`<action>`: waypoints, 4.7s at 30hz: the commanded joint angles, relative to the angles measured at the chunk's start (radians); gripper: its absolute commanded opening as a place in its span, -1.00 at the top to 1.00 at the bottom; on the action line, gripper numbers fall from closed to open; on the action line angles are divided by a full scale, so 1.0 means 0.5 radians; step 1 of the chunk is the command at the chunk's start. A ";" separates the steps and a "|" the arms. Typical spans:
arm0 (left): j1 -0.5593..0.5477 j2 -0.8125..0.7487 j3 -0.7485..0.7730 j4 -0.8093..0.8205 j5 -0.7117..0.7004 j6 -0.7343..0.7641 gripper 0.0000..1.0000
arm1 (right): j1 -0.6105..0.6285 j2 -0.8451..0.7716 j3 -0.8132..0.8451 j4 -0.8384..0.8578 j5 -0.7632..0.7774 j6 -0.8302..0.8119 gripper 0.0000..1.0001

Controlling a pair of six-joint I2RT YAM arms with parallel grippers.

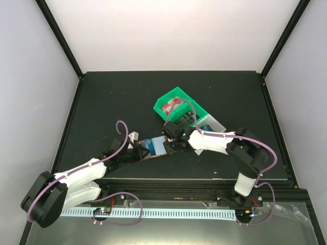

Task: Put the credit cards into the card holder
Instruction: Insert the credit card into the card holder.

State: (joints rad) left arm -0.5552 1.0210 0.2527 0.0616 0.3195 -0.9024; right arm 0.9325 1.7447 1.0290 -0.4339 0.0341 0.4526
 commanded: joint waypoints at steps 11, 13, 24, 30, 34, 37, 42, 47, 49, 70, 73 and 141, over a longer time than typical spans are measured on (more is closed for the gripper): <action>0.056 0.024 -0.114 0.247 -0.020 -0.075 0.97 | 0.049 0.193 0.080 -0.112 0.187 -0.015 0.17; 0.061 -0.030 -0.119 0.206 -0.054 -0.075 0.97 | 0.057 0.204 0.083 -0.118 0.216 -0.006 0.19; 0.093 0.038 -0.125 0.318 0.043 -0.106 0.97 | 0.065 0.226 0.092 -0.111 0.195 0.020 0.38; 0.104 0.156 -0.128 0.470 0.088 -0.147 0.97 | 0.065 0.135 0.091 -0.104 0.207 0.038 0.28; 0.107 0.218 -0.127 0.530 0.127 -0.171 0.97 | 0.065 0.037 0.098 -0.116 0.230 0.024 0.23; 0.108 0.255 -0.128 0.559 0.157 -0.192 0.97 | 0.065 0.012 0.107 -0.102 0.175 0.024 0.18; 0.107 0.286 -0.128 0.559 0.166 -0.234 0.97 | 0.063 0.042 0.105 -0.043 0.037 0.037 0.10; 0.111 0.299 -0.149 0.558 0.141 -0.299 0.97 | 0.064 0.069 0.114 -0.069 0.197 0.094 0.09; 0.112 0.299 -0.163 0.557 0.125 -0.324 0.97 | 0.063 0.040 0.109 -0.116 0.390 0.152 0.10; 0.114 0.400 -0.215 0.878 0.258 -0.462 0.97 | -0.060 0.174 0.039 0.102 -0.119 0.152 0.14; 0.114 0.408 -0.234 0.927 0.257 -0.491 0.97 | -0.062 0.200 0.040 0.079 -0.093 0.150 0.19; -0.009 1.168 -0.158 1.617 0.231 -0.705 0.81 | -0.061 0.241 -0.006 0.132 -0.243 0.158 0.44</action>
State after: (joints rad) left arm -0.5453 1.5806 0.1555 0.8696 0.4484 -1.2598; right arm 0.8959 1.8275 1.0515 -0.3595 -0.0406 0.5297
